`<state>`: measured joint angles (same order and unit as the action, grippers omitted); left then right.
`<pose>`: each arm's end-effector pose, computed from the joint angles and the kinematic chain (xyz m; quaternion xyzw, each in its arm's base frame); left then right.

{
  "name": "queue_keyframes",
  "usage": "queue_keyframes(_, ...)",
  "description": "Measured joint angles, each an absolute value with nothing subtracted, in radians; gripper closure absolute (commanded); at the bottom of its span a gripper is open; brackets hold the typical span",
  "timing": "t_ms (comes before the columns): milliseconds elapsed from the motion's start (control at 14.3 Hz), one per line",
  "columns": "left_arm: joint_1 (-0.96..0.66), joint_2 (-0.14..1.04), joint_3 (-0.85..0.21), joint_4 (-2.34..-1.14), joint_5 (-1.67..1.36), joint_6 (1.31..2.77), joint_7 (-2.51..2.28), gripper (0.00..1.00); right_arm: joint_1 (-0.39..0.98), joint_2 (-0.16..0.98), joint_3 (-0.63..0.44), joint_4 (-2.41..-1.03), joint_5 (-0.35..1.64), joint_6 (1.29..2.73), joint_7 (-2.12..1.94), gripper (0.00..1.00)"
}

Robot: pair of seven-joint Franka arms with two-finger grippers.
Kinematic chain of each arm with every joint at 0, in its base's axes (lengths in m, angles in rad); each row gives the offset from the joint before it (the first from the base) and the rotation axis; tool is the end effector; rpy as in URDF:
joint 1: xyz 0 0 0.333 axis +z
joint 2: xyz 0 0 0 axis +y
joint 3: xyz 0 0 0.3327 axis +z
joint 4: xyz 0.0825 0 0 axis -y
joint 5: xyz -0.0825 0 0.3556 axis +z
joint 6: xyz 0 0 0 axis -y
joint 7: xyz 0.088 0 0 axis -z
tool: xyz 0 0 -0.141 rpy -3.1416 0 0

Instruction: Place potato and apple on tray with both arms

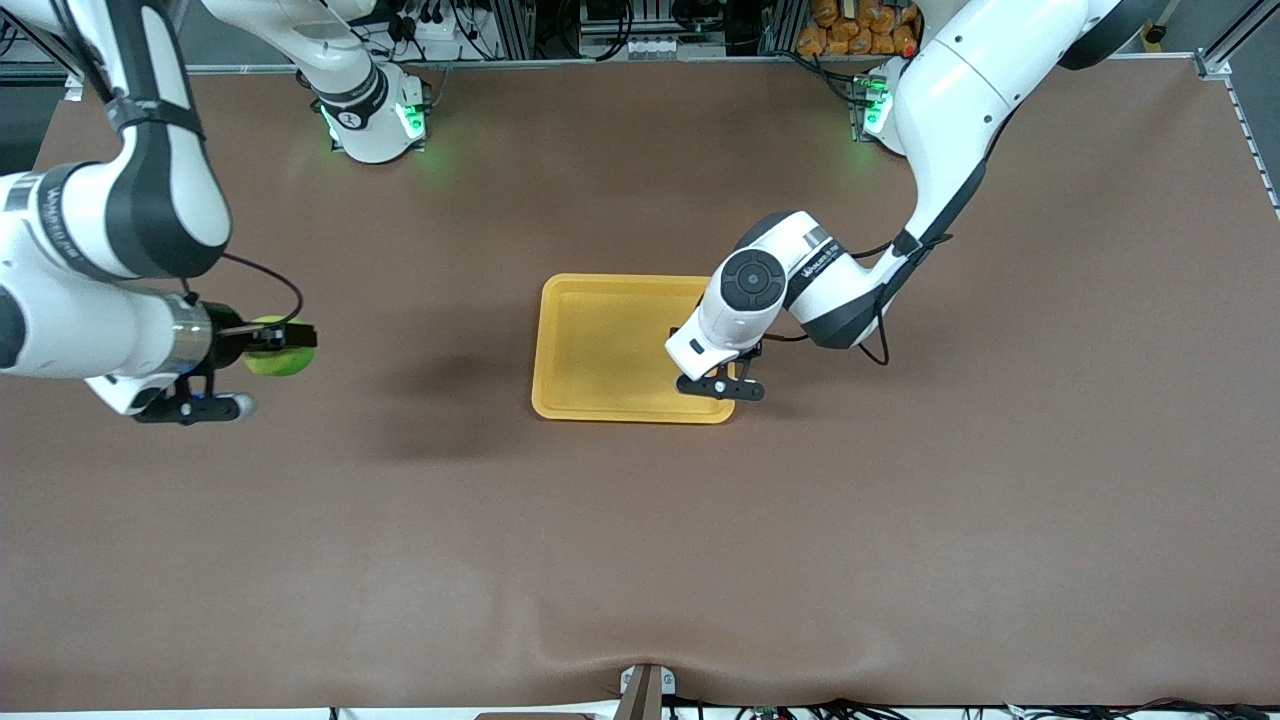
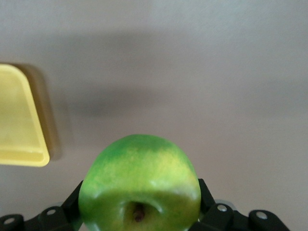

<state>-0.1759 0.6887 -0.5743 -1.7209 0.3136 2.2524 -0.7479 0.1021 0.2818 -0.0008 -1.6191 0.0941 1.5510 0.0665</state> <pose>0.5115 -0.4045 0.2316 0.9968 -0.0534 -0.0502 0.0328 0.5652 0.0710 0.4304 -0.9836 -0.0098 0.1771 0.0316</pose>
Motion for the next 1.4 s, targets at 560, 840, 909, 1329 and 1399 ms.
queue_keyframes(560, -0.177, 0.715, -0.572, -1.717, 0.314, 2.252, -0.784, 0.71, 0.256, 0.274, 0.002, -1.678, 0.115, 1.616, 0.300, 1.00)
queue_keyframes(840, -0.202, 0.723, -0.546, -1.710, 0.314, 2.252, -0.790, 0.18, 0.349, 0.274, 0.003, -1.749, 0.119, 1.730, 0.390, 1.00)
queue_keyframes(909, -0.212, 0.725, -0.537, -1.708, 0.314, 2.252, -0.803, 0.00, 0.361, 0.274, 0.003, -1.760, 0.126, 1.749, 0.407, 1.00)
queue_keyframes(1329, -0.226, 0.726, -0.526, -1.682, 0.314, 2.253, -0.829, 0.00, 0.453, 0.275, 0.003, -1.797, 0.138, 1.836, 0.546, 1.00)
queue_keyframes(1399, -0.224, 0.725, -0.524, -1.674, 0.316, 2.252, -0.829, 0.00, 0.470, 0.277, 0.003, -1.801, 0.138, 1.851, 0.571, 1.00)
